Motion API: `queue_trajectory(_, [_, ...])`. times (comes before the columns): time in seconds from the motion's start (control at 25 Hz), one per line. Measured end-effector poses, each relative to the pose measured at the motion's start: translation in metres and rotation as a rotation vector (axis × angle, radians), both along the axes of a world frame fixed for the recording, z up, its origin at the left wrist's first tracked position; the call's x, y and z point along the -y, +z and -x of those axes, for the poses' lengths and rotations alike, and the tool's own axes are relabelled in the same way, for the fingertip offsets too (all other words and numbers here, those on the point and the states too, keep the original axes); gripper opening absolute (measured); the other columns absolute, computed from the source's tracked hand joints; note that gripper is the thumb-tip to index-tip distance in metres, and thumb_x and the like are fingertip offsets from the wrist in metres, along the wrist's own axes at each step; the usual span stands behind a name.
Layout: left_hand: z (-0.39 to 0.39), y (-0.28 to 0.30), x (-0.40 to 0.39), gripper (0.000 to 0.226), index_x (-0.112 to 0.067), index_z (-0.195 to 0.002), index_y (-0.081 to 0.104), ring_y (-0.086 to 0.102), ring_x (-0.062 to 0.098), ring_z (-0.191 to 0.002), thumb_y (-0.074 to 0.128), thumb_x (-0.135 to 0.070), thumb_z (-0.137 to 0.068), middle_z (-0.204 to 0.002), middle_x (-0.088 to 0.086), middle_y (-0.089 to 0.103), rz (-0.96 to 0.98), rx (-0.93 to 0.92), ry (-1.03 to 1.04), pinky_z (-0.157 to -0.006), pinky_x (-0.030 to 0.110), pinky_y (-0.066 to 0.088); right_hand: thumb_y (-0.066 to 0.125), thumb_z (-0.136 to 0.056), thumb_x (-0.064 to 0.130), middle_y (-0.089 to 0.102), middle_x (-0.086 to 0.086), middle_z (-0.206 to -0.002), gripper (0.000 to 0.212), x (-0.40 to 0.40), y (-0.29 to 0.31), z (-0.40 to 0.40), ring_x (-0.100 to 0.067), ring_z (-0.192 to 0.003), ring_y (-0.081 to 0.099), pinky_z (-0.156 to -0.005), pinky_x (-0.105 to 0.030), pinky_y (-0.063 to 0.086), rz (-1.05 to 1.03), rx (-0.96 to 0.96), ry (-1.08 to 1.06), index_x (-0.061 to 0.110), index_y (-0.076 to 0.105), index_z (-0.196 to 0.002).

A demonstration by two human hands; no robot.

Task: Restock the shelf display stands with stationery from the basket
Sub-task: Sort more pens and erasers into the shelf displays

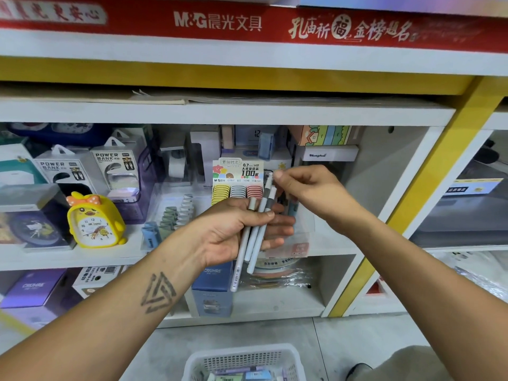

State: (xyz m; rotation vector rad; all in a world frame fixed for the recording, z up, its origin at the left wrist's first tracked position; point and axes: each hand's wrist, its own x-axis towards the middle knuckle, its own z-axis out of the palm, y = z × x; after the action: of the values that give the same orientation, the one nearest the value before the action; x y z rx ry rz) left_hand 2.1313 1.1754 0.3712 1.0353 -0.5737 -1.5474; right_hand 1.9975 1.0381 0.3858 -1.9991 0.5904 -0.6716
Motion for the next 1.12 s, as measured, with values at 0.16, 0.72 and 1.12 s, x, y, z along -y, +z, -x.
queue_trajectory(0.16, [0.005,-0.001,0.007,0.034,0.009,-0.126,0.055,0.065,0.042,-0.111,0.056,0.001,-0.093,-0.119,0.032,0.064,0.026,-0.044,-0.004,-0.088,0.047,0.057,0.075,-0.086,0.006,0.071,-0.003,-0.069,0.009,0.003,0.005,0.007,-0.007,-0.058,0.061,-0.055,-0.017,0.046,-0.225,0.045,0.018,-0.001,0.075,-0.091])
queue_trajectory(0.72, [0.010,0.000,0.012,0.054,0.014,-0.127,0.053,0.039,0.014,-0.054,0.063,-0.003,-0.077,-0.073,0.015,0.064,-0.091,0.082,0.154,-0.041,0.018,0.028,0.057,-0.099,0.017,0.070,-0.008,-0.090,0.004,0.042,-0.016,0.023,-0.029,-0.084,0.067,-0.075,-0.047,0.058,0.511,-0.166,-0.298,0.018,0.057,-0.103])
queue_trajectory(1.12, [0.010,0.003,0.010,0.059,0.014,-0.128,0.053,0.040,0.013,-0.055,0.065,-0.005,-0.074,-0.077,0.017,0.065,-0.082,0.072,0.131,-0.042,0.018,0.028,0.061,-0.095,0.008,0.069,-0.004,-0.083,0.012,0.045,-0.024,0.022,-0.022,-0.081,0.069,-0.074,-0.046,0.059,0.459,-0.237,-0.226,0.018,0.058,-0.089])
